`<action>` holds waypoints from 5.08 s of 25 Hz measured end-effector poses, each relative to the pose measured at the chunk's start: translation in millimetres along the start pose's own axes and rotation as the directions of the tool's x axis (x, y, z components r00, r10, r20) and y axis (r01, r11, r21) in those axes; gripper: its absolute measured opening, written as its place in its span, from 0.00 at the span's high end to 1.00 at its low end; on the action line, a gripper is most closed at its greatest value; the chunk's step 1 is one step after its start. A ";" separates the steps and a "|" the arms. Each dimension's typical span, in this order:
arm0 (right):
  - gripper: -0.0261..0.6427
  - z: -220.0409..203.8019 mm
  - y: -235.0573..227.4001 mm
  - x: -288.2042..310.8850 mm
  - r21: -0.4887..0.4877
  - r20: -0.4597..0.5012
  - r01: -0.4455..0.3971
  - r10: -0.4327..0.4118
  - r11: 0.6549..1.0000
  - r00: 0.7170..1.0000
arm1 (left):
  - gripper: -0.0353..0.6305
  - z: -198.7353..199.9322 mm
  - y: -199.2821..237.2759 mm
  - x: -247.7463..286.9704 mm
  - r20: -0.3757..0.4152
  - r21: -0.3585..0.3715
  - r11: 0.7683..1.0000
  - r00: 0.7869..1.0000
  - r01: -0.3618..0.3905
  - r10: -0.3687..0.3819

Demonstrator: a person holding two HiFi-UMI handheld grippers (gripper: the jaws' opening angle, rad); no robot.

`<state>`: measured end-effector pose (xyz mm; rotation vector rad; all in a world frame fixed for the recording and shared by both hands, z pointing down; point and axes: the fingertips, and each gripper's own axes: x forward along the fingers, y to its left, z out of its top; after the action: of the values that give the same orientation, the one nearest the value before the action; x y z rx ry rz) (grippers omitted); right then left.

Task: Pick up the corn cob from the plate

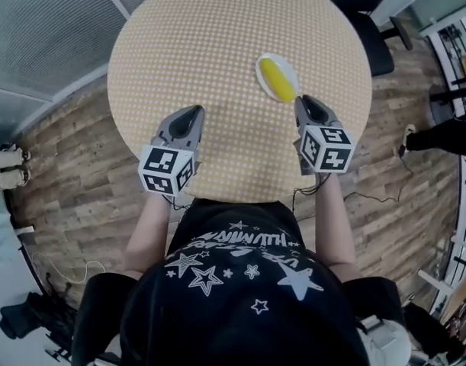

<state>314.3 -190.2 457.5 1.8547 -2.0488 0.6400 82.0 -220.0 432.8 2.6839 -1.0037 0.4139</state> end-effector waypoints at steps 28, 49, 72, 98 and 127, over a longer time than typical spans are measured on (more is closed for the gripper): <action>0.57 -50.9 -12.3 173.8 -0.219 -0.499 -0.184 0.052 0.958 0.865 | 0.93 -31.7 26.1 13.2 -0.071 -0.104 0.965 0.970 -0.239 0.233; 0.58 -22.9 -5.6 163.5 -0.059 -0.367 -0.185 0.151 0.981 0.918 | 0.93 -35.1 47.3 0.0 -0.064 -0.105 0.980 0.984 -0.170 0.164; 0.58 16.8 83.9 -74.1 0.330 0.301 -0.106 0.002 0.938 0.954 | 0.93 12.3 36.2 -40.8 0.027 0.079 0.950 0.952 0.302 -0.305; 0.58 -94.6 149.2 -232.3 0.424 0.427 -0.258 0.060 0.868 0.902 | 0.93 -19.3 -92.2 -197.0 0.024 0.070 0.956 0.957 0.286 -0.288; 0.58 -96.4 393.4 -247.4 0.374 0.425 -0.131 -0.044 0.918 0.904 | 0.93 -41.3 12.9 -356.4 0.116 0.087 0.850 0.842 0.520 -0.527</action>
<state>-52.9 96.6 366.9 2.3592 -2.3757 0.7613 -191.6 -3.0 349.7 2.9081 -0.2464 0.1447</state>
